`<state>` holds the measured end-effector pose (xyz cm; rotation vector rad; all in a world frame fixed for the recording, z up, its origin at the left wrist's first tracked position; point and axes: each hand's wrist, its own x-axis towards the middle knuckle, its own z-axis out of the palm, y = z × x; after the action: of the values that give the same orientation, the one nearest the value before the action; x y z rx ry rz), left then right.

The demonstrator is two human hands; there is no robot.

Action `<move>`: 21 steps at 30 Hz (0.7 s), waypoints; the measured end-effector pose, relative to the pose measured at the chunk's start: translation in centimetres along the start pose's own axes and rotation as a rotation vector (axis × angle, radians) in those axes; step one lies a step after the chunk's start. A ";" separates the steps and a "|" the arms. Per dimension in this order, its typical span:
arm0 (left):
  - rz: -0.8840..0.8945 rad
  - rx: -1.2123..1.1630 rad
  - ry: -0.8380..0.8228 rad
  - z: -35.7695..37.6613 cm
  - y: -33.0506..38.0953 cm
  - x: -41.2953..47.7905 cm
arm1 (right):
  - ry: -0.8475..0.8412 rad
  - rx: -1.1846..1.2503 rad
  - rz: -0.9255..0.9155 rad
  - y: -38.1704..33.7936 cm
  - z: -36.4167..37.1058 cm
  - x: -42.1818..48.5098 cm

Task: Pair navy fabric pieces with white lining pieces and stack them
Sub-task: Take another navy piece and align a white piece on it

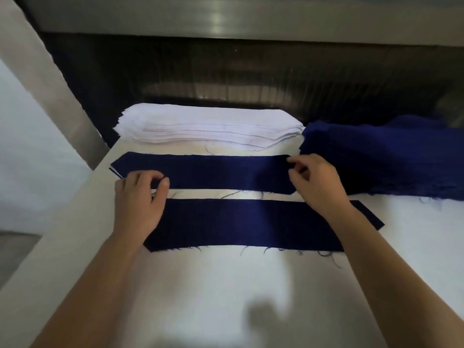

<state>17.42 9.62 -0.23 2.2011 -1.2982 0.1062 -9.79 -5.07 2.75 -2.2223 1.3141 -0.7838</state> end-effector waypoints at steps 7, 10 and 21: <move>-0.035 0.019 0.022 2.4 0.9 8.3 | 0.092 0.086 -0.030 -2.3 3.3 6.7; 0.057 0.051 0.010 3.5 1.4 10.7 | 0.043 -0.054 0.076 -2.1 4.3 9.8; -0.080 0.218 -0.206 4.1 0.7 16.3 | -0.132 -0.418 0.115 0.7 5.5 12.9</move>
<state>24.47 -5.46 2.29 2.5011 -1.3595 -0.0113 -1.59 -16.35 1.47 -2.4309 1.6400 -0.3340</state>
